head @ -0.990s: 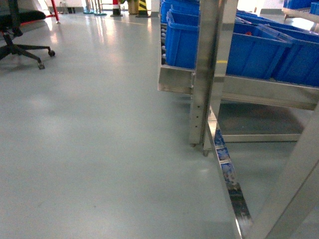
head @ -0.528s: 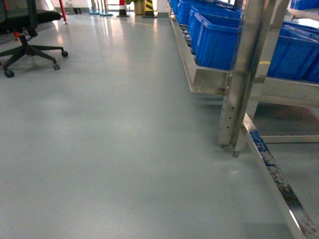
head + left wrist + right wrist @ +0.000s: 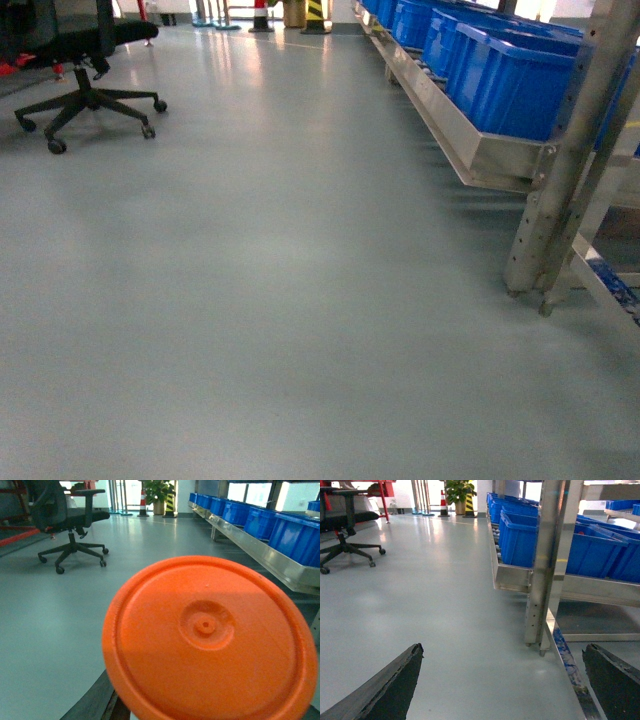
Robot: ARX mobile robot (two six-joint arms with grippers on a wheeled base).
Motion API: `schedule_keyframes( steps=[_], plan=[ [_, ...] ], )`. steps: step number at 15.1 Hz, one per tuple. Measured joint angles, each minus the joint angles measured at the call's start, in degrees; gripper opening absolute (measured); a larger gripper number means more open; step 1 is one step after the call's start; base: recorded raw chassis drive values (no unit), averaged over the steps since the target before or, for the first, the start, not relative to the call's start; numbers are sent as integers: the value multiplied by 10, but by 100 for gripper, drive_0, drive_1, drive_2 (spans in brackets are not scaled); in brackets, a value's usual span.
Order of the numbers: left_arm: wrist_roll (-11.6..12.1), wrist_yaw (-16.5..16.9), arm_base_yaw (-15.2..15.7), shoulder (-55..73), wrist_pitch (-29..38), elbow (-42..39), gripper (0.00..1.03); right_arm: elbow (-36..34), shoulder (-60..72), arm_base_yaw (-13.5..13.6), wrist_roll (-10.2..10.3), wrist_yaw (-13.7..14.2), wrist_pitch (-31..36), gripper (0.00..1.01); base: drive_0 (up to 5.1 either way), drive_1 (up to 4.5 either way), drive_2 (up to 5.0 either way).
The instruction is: Pick capacitor and pack into box
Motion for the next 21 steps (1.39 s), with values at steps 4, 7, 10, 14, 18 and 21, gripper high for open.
schedule_keyframes(
  steps=[4, 7, 10, 14, 18, 21],
  plan=[
    [0, 0, 0, 0, 2, 0, 44, 0, 0, 0, 0, 0, 2, 98, -500, 241, 241],
    [0, 0, 0, 0, -1, 0, 44, 0, 0, 0, 0, 0, -2, 98, -500, 241, 241],
    [0, 0, 0, 0, 0, 0, 44, 0, 0, 0, 0, 0, 1, 98, -500, 241, 241],
    [0, 1, 0, 0, 0, 0, 44, 0, 0, 0, 0, 0, 0, 98, -500, 241, 241],
    [0, -1, 0, 0, -1, 0, 44, 0, 0, 0, 0, 0, 1, 98, -503, 238, 238],
    [0, 0, 0, 0, 0, 0, 44, 0, 0, 0, 0, 0, -2, 98, -511, 230, 230]
  ],
)
